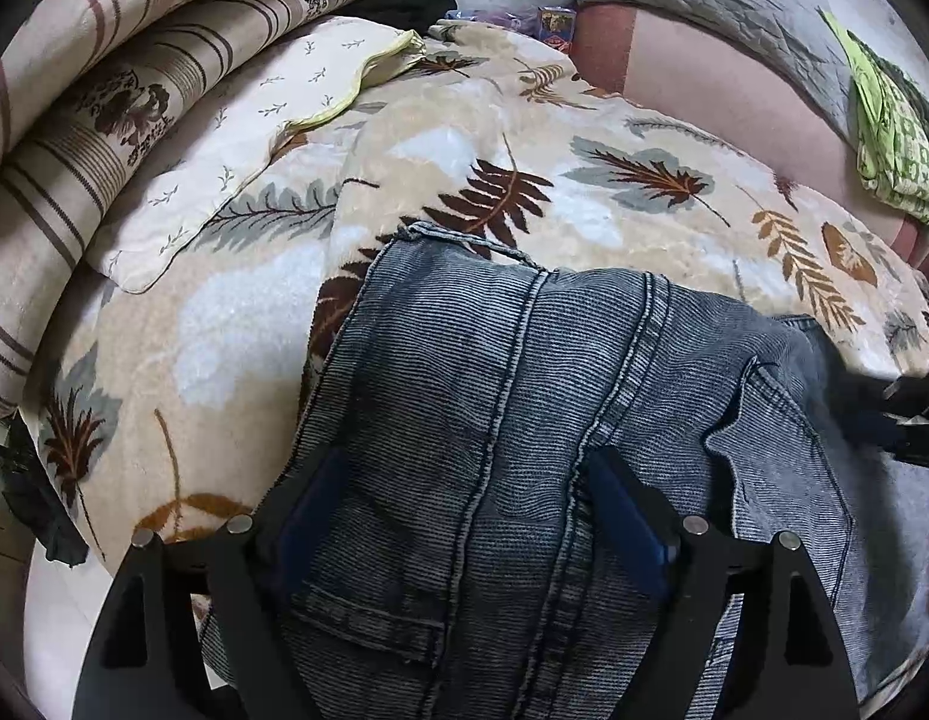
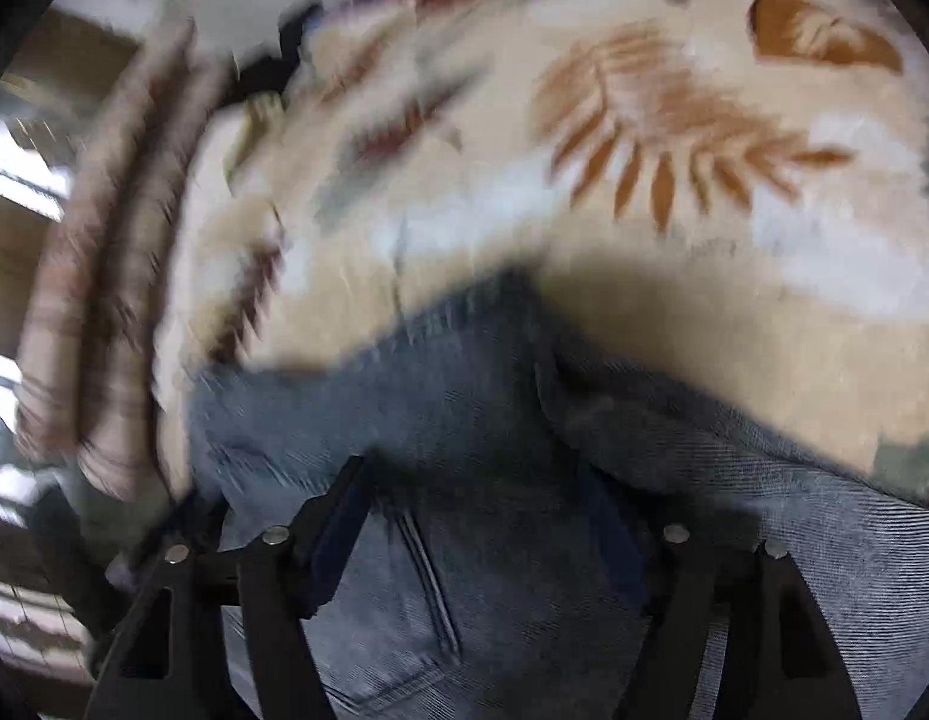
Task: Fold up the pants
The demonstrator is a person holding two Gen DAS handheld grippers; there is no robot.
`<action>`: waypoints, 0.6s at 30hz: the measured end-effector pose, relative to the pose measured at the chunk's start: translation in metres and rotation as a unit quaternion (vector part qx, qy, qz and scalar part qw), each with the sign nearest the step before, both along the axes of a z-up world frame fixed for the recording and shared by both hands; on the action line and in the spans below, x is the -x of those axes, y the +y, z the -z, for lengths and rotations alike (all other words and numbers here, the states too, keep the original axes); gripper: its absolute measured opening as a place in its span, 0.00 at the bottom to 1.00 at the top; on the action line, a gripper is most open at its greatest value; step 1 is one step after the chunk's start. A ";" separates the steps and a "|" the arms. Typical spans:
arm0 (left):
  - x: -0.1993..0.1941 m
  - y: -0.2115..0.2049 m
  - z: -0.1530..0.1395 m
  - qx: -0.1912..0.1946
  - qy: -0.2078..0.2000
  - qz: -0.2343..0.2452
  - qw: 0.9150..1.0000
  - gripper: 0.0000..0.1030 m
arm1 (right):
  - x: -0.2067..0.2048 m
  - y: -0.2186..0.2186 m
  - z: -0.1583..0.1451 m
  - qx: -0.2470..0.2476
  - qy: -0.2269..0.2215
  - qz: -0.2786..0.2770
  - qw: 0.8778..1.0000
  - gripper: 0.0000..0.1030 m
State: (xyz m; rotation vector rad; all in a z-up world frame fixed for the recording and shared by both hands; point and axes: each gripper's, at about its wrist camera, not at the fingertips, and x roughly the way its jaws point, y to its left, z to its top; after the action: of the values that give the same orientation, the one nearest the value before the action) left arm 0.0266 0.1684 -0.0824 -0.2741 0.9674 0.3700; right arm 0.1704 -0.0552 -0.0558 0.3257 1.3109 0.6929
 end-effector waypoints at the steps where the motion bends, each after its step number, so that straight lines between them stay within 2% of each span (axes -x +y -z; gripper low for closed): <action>1: 0.000 0.001 0.000 0.002 0.001 0.000 1.000 0.82 | 0.003 -0.001 -0.011 -0.008 -0.007 -0.003 1.000 0.72; 3: -0.001 0.000 0.000 0.000 0.004 0.000 1.000 0.82 | 0.020 -0.012 -0.038 -0.026 -0.047 -0.011 0.998 0.72; 5: -0.001 -0.001 0.000 -0.001 0.004 -0.002 1.000 0.83 | 0.035 -0.025 -0.043 -0.055 -0.046 -0.005 0.997 0.77; 7: -0.001 -0.002 0.000 -0.005 0.005 -0.001 1.000 0.83 | 0.041 -0.033 -0.027 -0.052 -0.030 0.004 0.998 0.84; 9: -0.002 -0.001 0.000 -0.004 0.007 0.001 1.000 0.83 | 0.035 -0.033 0.022 -0.003 0.024 0.013 1.000 0.85; 10: -0.003 -0.001 -0.001 -0.006 0.011 0.003 1.000 0.83 | 0.034 -0.037 0.023 -0.019 0.016 0.020 0.999 0.85; 13: -0.004 0.003 -0.003 0.004 0.014 0.004 1.000 0.83 | 0.031 -0.046 0.001 -0.044 0.029 0.042 0.998 0.85; 16: -0.001 0.002 -0.013 0.010 0.015 -0.011 1.000 0.83 | 0.056 -0.076 -0.040 -0.069 -0.028 0.044 0.996 0.85; 18: 0.005 -0.004 -0.023 0.014 -0.002 -0.018 1.000 0.83 | 0.083 -0.111 -0.049 -0.097 -0.032 0.061 0.993 0.85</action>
State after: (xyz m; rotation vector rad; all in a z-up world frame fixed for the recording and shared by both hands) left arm 0.0218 0.1641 -0.0594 -0.3184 0.9655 0.3894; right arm 0.0878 -0.1662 -0.0070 0.5319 1.1549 0.7222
